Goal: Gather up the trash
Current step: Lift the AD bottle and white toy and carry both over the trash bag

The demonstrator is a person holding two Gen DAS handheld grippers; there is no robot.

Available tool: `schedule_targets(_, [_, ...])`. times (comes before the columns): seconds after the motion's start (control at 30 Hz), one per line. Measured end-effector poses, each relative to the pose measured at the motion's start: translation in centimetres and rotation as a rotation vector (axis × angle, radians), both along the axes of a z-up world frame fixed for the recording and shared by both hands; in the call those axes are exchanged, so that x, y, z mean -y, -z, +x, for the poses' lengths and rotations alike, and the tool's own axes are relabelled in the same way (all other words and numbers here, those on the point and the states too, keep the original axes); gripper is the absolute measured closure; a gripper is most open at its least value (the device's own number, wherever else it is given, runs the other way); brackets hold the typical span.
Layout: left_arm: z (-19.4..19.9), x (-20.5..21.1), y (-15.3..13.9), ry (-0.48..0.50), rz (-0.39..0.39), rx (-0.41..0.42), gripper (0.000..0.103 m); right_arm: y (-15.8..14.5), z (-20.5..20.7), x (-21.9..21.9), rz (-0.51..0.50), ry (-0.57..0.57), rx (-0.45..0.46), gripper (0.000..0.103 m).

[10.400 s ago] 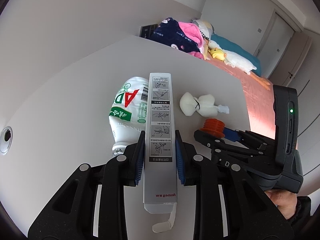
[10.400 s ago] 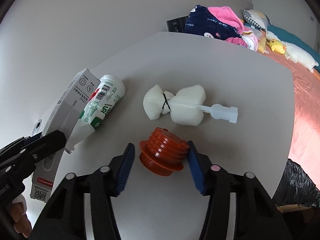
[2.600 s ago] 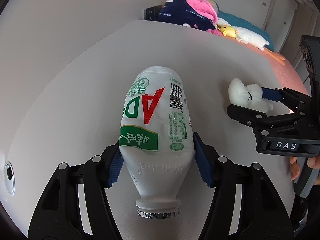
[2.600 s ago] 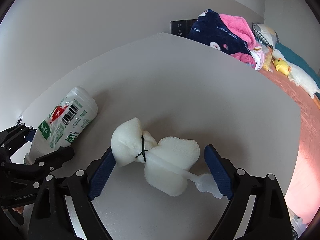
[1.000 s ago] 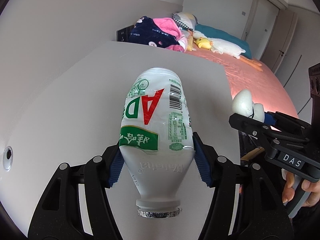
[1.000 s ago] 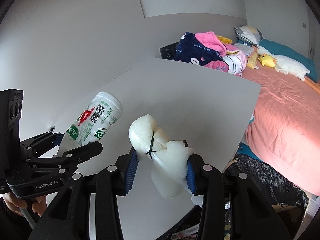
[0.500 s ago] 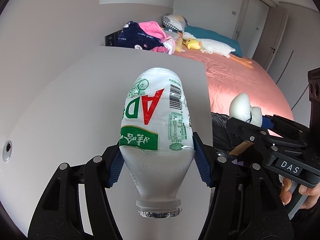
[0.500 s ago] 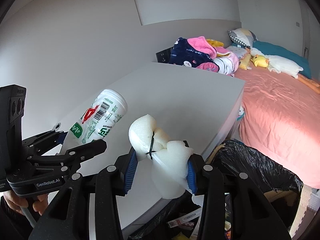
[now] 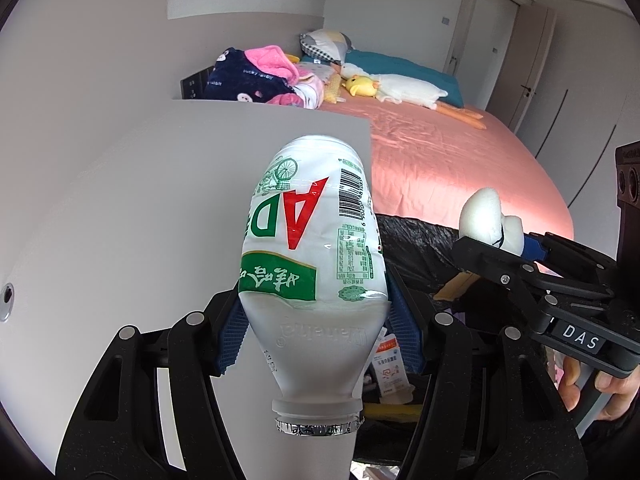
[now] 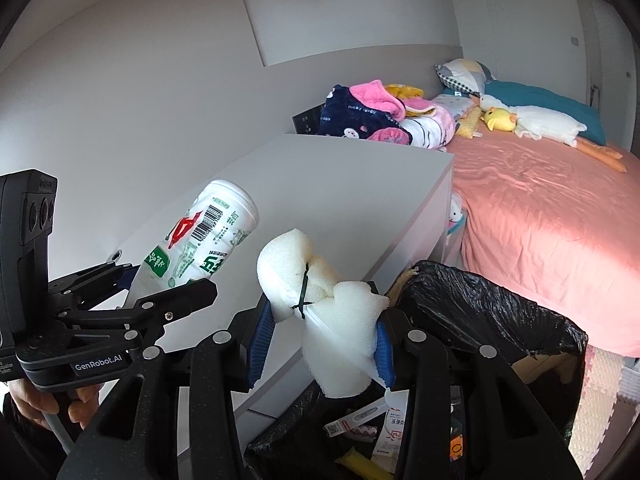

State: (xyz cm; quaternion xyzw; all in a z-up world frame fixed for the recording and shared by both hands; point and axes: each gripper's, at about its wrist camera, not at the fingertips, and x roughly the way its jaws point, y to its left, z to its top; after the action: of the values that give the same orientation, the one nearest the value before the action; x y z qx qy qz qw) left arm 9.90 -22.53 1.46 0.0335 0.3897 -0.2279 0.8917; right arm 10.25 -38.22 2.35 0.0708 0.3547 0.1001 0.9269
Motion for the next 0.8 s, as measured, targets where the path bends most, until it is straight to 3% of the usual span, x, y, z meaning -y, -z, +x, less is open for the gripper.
schedule_targets(0.8, [-2.6, 8.9, -0.5, 0.174, 0.005, 0.012, 0.042, -1.0, -5.4, 8.4, 0.017, 0.172, 0.027, 0.058])
